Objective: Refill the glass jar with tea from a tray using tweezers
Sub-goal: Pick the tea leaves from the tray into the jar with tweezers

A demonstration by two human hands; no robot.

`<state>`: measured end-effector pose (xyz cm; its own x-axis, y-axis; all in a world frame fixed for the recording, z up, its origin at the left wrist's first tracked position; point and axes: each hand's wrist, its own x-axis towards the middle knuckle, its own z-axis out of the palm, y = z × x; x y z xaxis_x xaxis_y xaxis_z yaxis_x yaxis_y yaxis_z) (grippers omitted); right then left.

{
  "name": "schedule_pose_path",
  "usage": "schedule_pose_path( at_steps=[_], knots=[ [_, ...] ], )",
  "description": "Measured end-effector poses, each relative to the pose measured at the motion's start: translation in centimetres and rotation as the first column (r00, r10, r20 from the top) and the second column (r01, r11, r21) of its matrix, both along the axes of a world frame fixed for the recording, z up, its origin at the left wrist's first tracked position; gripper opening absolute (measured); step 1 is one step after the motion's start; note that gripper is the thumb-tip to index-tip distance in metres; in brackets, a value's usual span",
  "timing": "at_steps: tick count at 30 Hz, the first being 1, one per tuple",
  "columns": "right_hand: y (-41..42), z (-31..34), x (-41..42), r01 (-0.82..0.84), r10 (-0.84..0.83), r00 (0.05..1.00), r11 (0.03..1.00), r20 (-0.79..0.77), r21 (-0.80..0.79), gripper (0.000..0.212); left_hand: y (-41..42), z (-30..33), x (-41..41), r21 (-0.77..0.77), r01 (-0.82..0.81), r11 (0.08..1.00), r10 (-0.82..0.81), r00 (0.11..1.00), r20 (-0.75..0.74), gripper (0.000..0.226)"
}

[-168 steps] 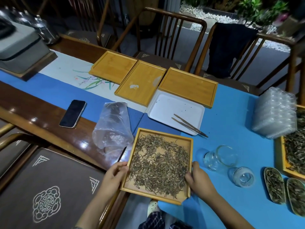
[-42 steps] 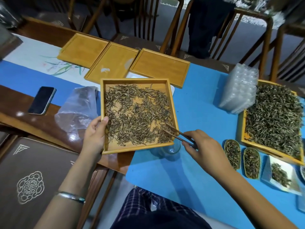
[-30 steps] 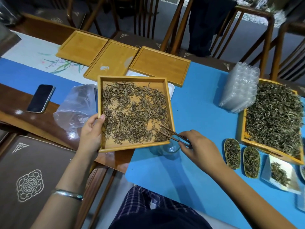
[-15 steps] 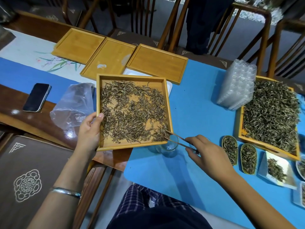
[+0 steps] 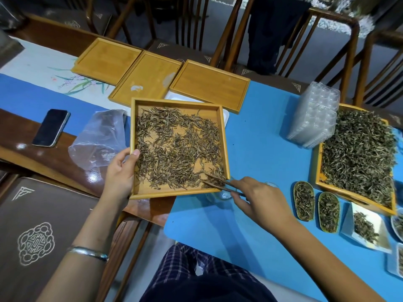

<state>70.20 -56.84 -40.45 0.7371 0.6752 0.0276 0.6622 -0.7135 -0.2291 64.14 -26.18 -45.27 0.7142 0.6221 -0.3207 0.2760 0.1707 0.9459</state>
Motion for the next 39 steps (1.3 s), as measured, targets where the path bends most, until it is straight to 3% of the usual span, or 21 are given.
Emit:
schedule_pose_path(
  at_steps=[5,11,14,20,24,30,39],
  knots=[
    [-1.2,-0.1,0.5,-0.04,0.044,0.998,0.995,0.035,-0.095,0.025,0.5,-0.3,0.1,-0.022,0.005,1.0,-0.005,1.0,0.01,0.038],
    [-2.4,0.4,0.8,-0.048,0.057,0.997,0.981,0.043,-0.189,0.021,0.5,-0.3,0.1,0.003,0.013,1.0,-0.013,1.0,0.004,0.025],
    [-3.0,0.6,0.6,-0.039,0.048,0.998,0.986,0.051,-0.163,0.021,0.3,0.0,0.2,0.024,0.026,0.999,-0.026,1.0,-0.002,0.013],
    [-1.4,1.6,0.8,0.089,-0.088,0.995,0.996,0.044,-0.018,0.023,0.1,0.1,0.3,0.047,0.028,0.998,-0.027,1.0,-0.009,0.015],
    [2.5,1.1,3.1,0.271,-0.27,0.962,0.961,-0.026,0.059,0.027,0.3,-0.4,0.2,0.045,0.038,0.998,-0.038,0.999,0.011,0.034],
    [5.2,-0.2,5.0,0.308,-0.308,0.951,0.95,0.002,-0.061,0.027,0.1,0.0,0.2,0.038,0.055,0.998,-0.056,0.998,0.028,0.031],
    [2.7,-1.0,1.6,0.282,-0.289,0.954,0.956,-0.085,-0.083,0.025,-0.2,-0.3,0.3,0.031,0.027,0.999,-0.027,0.999,0.019,0.012]
  ],
)
